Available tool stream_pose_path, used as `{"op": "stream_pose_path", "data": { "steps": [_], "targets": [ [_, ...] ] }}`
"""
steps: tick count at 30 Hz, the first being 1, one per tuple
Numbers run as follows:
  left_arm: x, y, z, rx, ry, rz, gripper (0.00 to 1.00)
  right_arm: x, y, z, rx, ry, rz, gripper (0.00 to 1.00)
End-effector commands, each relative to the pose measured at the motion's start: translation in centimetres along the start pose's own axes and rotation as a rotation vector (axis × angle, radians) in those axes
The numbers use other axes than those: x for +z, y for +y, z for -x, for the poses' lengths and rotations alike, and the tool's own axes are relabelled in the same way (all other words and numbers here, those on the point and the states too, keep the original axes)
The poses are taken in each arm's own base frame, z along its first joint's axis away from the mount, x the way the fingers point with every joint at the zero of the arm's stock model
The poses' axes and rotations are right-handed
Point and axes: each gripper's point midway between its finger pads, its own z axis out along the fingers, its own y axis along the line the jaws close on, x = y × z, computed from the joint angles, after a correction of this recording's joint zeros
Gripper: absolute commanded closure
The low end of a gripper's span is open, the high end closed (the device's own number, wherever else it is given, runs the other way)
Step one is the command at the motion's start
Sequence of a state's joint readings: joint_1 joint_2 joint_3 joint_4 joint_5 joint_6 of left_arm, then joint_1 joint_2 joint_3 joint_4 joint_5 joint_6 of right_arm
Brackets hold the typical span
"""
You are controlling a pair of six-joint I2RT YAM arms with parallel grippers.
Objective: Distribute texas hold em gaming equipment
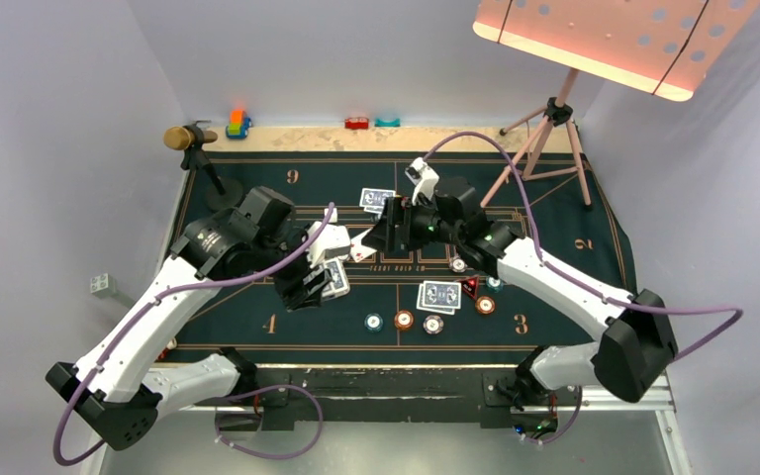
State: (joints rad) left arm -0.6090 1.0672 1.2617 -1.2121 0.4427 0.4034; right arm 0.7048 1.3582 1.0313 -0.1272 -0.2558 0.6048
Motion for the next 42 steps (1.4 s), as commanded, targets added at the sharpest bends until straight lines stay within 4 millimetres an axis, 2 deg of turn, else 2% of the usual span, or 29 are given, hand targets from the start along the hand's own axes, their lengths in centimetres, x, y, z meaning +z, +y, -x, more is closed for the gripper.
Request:
{"op": "stream_pose_path", "data": {
  "steps": [1, 4, 8, 13, 17, 21, 24, 32, 42],
  "targets": [
    [0.4, 0.5, 1.3, 0.03, -0.059, 0.004, 1.0, -2.5, 5.0, -2.1, 0.039, 0.107, 0.309, 0.09],
    [0.7, 0.7, 1.5, 0.031, -0.055, -0.002, 1.0, -3.3, 6.7, -2.6, 0.043, 0.122, 0.426, 0.07],
    [0.9, 0.9, 1.9, 0.028, -0.049, -0.01, 1.0, -3.3, 7.7, -3.5, 0.068, 0.163, 0.532, 0.05],
    [0.9, 0.9, 2.2, 0.025, -0.051, -0.013, 1.0, -3.3, 9.0, -2.9, 0.056, 0.153, 0.586, 0.03],
    [0.8, 1.0, 2.6, 0.024, -0.056, -0.015, 1.0, -2.4, 9.8, -3.1, 0.071, 0.173, 0.606, 0.02],
    [0.6, 1.0, 3.0, 0.024, -0.064, -0.014, 1.0, -0.5, 9.9, -4.0, 0.102, 0.211, 0.59, 0.02],
    [0.5, 0.9, 3.1, 0.023, -0.067, -0.016, 1.0, 0.4, 9.6, -4.1, 0.123, 0.222, 0.573, 0.07],
    [0.5, 0.8, 2.9, 0.02, -0.064, -0.017, 1.0, 0.7, 9.7, -4.4, 0.167, 0.236, 0.597, 0.19],
    [0.1, 0.6, 2.9, 0.021, -0.083, -0.01, 1.0, 0.0, 8.7, -4.5, 0.197, 0.22, 0.56, 0.48]
  ]
}}
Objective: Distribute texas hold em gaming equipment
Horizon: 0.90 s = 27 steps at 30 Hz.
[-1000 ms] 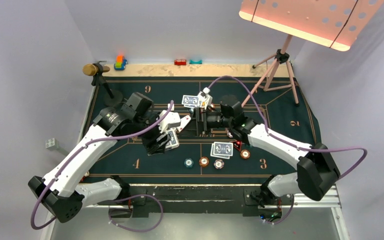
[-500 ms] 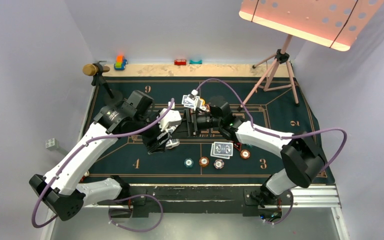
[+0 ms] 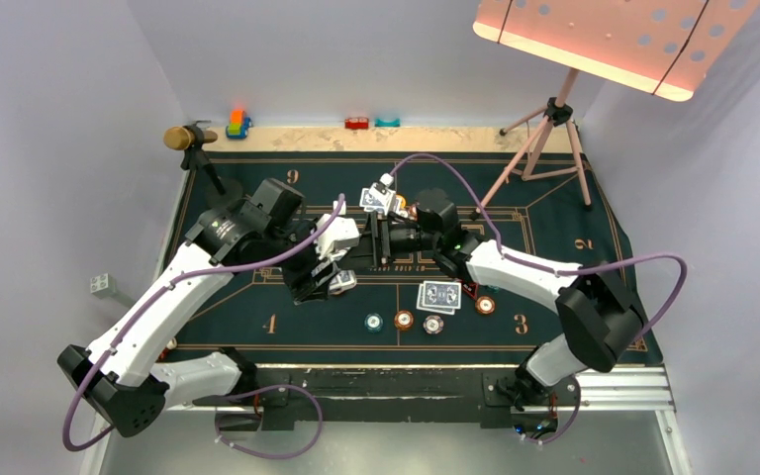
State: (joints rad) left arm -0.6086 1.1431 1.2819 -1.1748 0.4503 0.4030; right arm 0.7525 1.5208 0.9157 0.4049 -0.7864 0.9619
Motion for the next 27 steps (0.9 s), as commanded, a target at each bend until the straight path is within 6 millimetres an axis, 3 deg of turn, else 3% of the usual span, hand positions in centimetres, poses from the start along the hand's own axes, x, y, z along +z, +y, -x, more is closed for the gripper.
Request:
{"op": "stream_pose_path", "data": {
  "steps": [1, 5, 17, 23, 27],
  "targets": [
    [-1.3, -0.6, 1.9, 0.033, -0.095, 0.003, 1.0, -1.1, 0.4, 0.4, -0.012, -0.035, -0.004, 0.53],
    [-1.4, -0.6, 1.9, 0.033, -0.1, 0.003, 1.0, -1.6, 0.3, 0.4, -0.004, -0.048, -0.014, 0.67],
    [-1.7, -0.8, 1.7, 0.035, -0.102, 0.01, 1.0, -3.2, 0.3, 0.7, -0.015, -0.07, -0.052, 0.65],
    [-1.6, -0.7, 1.7, 0.037, -0.102, 0.013, 1.0, -4.4, 0.6, 1.1, -0.023, -0.08, -0.062, 0.54],
    [-1.6, -0.7, 1.7, 0.038, -0.102, 0.013, 1.0, -4.1, 0.9, 1.5, -0.018, -0.083, -0.043, 0.29]
  ]
}}
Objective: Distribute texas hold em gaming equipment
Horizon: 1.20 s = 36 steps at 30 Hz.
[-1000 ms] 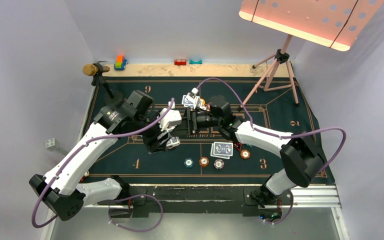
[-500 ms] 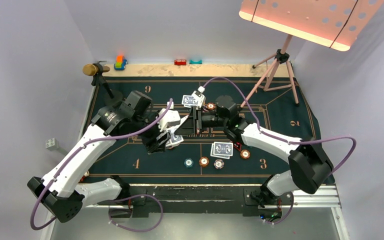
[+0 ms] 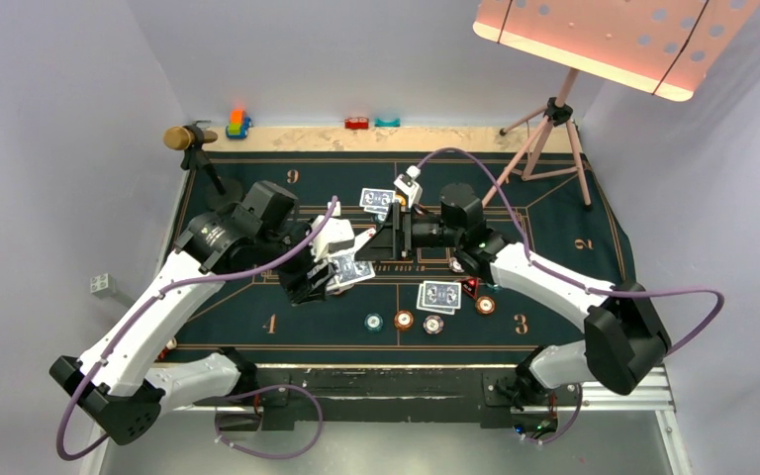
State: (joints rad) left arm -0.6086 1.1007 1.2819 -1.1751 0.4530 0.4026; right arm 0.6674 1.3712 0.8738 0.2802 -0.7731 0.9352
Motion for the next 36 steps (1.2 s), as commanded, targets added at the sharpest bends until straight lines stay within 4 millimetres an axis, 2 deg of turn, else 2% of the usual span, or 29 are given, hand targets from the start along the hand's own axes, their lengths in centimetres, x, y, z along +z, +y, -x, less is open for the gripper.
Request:
{"op": "stream_pose_path", "data": {
  "steps": [1, 4, 9, 13, 21, 28, 36],
  "targets": [
    [-0.7, -0.2, 1.5, 0.018, -0.068, -0.001, 1.0, 0.0, 0.5, 0.1, -0.007, 0.001, 0.022, 0.26],
    [-0.6, -0.2, 1.5, 0.017, -0.066, -0.001, 1.0, 0.6, 1.0, -0.1, -0.007, 0.012, 0.045, 0.21],
    [-0.5, -0.1, 1.6, 0.014, -0.064, -0.002, 1.0, 2.0, 1.8, -0.8, 0.0, 0.044, 0.066, 0.21],
    [-0.4, -0.1, 1.5, 0.013, -0.06, -0.001, 1.0, 1.8, 1.9, -1.1, 0.0, 0.05, 0.06, 0.28],
    [-0.4, -0.1, 1.5, 0.012, -0.063, -0.003, 1.0, -0.5, 1.3, 0.0, -0.013, -0.01, -0.007, 0.43],
    [-0.5, -0.2, 1.5, 0.012, -0.063, -0.004, 1.0, -1.3, 1.2, 0.0, -0.004, -0.018, -0.016, 0.69],
    [-0.5, -0.2, 1.3, 0.012, -0.063, -0.002, 1.0, -2.5, 2.0, 0.8, -0.036, -0.035, -0.04, 0.74]
  ]
}}
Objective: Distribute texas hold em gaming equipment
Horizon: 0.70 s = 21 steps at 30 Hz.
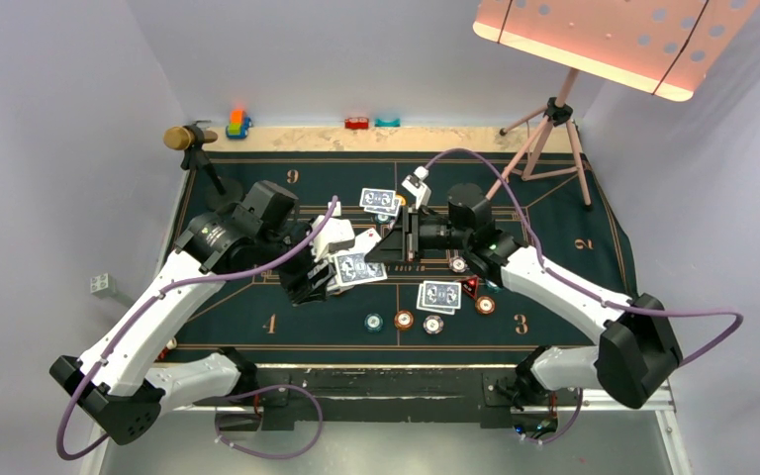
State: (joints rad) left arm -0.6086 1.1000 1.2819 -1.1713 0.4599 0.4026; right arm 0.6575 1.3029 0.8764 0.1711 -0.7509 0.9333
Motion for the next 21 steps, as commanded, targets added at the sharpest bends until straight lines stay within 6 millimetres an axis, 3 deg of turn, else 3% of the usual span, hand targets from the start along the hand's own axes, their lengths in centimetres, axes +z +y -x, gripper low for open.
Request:
{"op": "stream_pose_path", "data": {
  "steps": [1, 14, 21],
  "targets": [
    [-0.5, -0.1, 1.2, 0.01, -0.056, 0.003, 1.0, -1.4, 1.4, 1.1, -0.066, -0.029, -0.008, 0.74],
    [-0.6, -0.1, 1.2, 0.013, -0.06, 0.007, 1.0, -3.8, 2.7, 2.4, -0.103, -0.083, -0.011, 0.74],
    [-0.5, -0.1, 1.0, 0.011, -0.053, 0.009, 1.0, -5.4, 4.3, 3.9, -0.17, -0.131, -0.001, 0.85]
  ]
}}
